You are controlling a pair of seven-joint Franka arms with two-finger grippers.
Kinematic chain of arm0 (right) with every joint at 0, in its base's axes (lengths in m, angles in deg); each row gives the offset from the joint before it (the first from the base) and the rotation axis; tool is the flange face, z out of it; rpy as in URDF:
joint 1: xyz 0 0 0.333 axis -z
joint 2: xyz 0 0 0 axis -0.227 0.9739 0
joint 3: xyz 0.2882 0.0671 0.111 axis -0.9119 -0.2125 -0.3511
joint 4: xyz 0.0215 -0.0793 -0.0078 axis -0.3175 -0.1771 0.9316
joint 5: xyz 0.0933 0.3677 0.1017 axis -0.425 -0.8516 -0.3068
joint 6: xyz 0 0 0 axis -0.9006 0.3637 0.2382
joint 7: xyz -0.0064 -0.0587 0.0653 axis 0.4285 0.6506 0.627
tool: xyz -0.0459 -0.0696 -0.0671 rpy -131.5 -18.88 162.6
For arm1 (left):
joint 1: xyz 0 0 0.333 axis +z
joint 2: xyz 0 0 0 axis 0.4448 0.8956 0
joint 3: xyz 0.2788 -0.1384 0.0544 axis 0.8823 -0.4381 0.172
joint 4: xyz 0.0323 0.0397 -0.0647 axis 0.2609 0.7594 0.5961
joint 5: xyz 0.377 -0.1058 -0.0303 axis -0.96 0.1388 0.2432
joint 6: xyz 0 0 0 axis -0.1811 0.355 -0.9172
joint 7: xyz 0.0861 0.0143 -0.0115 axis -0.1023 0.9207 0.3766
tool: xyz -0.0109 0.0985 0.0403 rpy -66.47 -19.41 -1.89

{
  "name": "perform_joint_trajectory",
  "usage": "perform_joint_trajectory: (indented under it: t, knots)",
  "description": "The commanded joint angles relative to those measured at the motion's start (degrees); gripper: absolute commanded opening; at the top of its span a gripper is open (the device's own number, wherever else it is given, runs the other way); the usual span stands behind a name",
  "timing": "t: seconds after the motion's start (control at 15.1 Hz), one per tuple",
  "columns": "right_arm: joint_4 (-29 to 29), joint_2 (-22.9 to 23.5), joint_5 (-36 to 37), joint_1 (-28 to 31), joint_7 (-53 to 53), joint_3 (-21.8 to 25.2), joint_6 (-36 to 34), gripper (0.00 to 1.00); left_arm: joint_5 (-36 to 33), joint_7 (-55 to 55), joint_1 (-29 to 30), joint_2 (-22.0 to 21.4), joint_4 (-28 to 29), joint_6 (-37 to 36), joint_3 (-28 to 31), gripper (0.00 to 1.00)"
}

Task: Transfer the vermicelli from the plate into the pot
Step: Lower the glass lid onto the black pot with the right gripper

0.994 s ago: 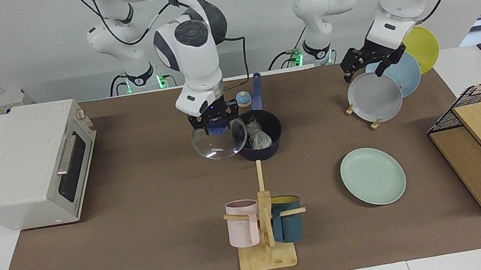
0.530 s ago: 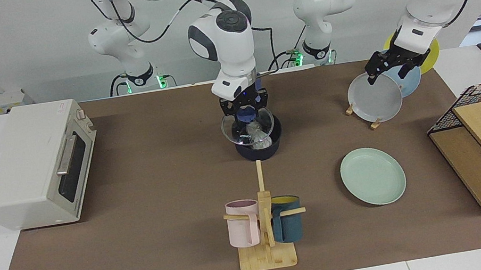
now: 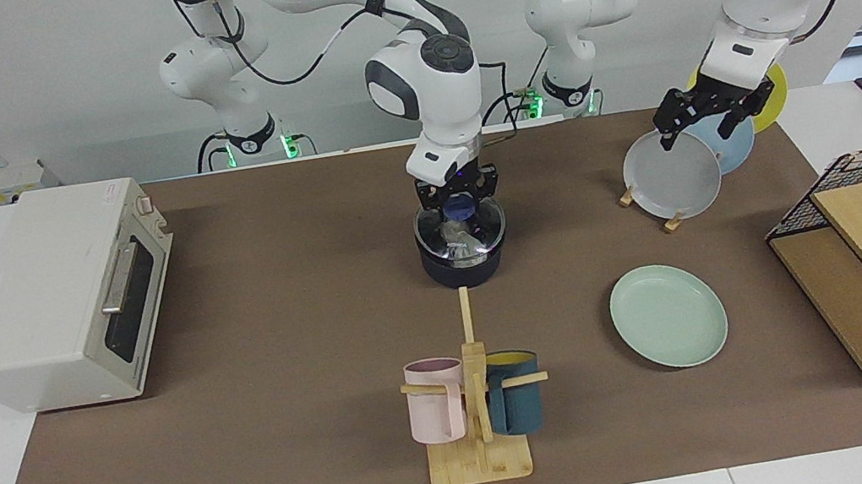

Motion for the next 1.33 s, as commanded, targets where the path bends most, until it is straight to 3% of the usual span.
perform_joint_trajectory:
  t: [0.0, 0.53, 0.6, 0.66, 0.73, 1.26]
  knots:
    - [1.4, 1.4, 0.5, 0.0, -0.6, 0.0, -0.1, 0.59, -1.3, 0.3, -1.8, 0.8, -1.0, 0.1, 1.5, 1.00]
    - [0.7, 1.5, 0.4, 0.0, -0.6, -0.1, 1.6, 0.60, -0.6, -0.1, -1.9, 1.3, -1.7, -0.5, 1.2, 1.00]
    - [0.6, 1.5, 0.4, -0.1, -0.7, 0.0, 1.6, 0.66, -0.6, -0.1, -2.1, 1.3, -1.6, -0.1, 1.2, 1.00]
    - [0.6, 1.5, 0.4, -0.1, -0.7, 0.0, 1.6, 0.89, -0.6, 0.0, -2.3, 1.2, -1.4, 0.3, 1.2, 1.00]
    - [0.7, 1.5, 0.4, -0.1, -0.9, 0.0, 1.5, 1.00, -0.6, 0.1, -2.3, 1.2, -1.2, 0.3, 1.2, 1.00]
    - [5.8, 1.2, 3.9, 1.3, -0.3, 0.3, -4.7, 1.00, 2.2, -0.9, -2.5, 0.5, 0.0, -3.4, 1.6, 1.00]
